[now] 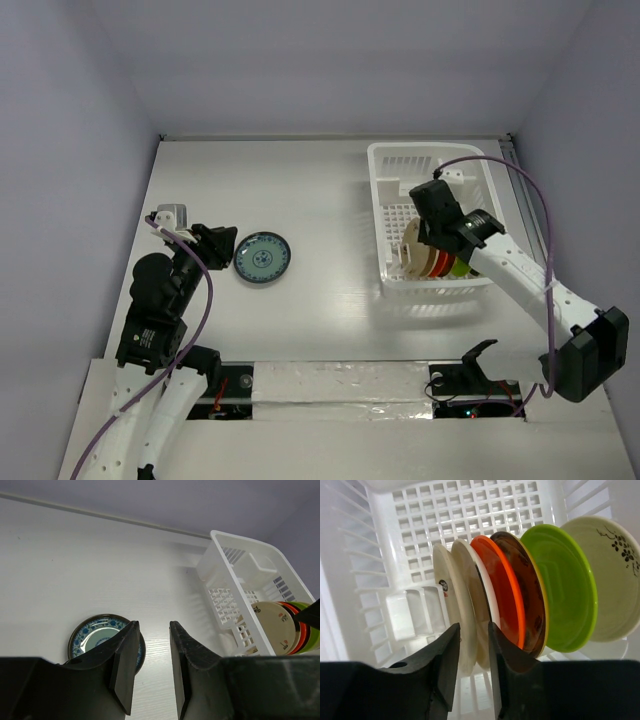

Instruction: Unload the plates from the dish rack

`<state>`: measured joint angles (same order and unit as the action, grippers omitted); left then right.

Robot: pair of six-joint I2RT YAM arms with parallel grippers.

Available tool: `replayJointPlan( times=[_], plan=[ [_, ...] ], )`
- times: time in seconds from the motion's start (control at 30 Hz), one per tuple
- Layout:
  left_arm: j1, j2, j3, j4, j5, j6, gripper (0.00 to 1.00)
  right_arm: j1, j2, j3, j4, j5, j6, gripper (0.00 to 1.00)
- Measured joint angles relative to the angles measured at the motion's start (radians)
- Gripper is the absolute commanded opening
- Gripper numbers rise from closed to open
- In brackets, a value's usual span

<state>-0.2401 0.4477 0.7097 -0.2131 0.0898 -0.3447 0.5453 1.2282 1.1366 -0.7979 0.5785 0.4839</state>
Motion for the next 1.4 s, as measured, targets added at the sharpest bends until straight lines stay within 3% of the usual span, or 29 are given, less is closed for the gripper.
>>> replayJointPlan(
  times=[0.2, 0.3, 0.43, 1.1, 1.4],
  plan=[
    [0.000, 0.000, 0.000, 0.000, 0.000, 0.000, 0.28, 0.000, 0.090, 0.000, 0.005, -0.001, -0.009, 0.37],
    [0.000, 0.000, 0.000, 0.000, 0.000, 0.000, 0.28, 0.000, 0.122, 0.000, 0.007, -0.003, -0.015, 0.26],
    [0.000, 0.000, 0.000, 0.000, 0.000, 0.000, 0.28, 0.000, 0.169, 0.009, -0.004, 0.027, -0.043, 0.00],
    [0.000, -0.005, 0.000, 0.000, 0.008, 0.000, 0.29, 0.113, 0.233, 0.136, -0.178, 0.170, -0.141, 0.00],
    [0.000, -0.005, 0.000, 0.001, 0.008, 0.000, 0.29, 0.145, 0.196, 0.338, -0.233, 0.255, -0.140, 0.00]
  ],
)
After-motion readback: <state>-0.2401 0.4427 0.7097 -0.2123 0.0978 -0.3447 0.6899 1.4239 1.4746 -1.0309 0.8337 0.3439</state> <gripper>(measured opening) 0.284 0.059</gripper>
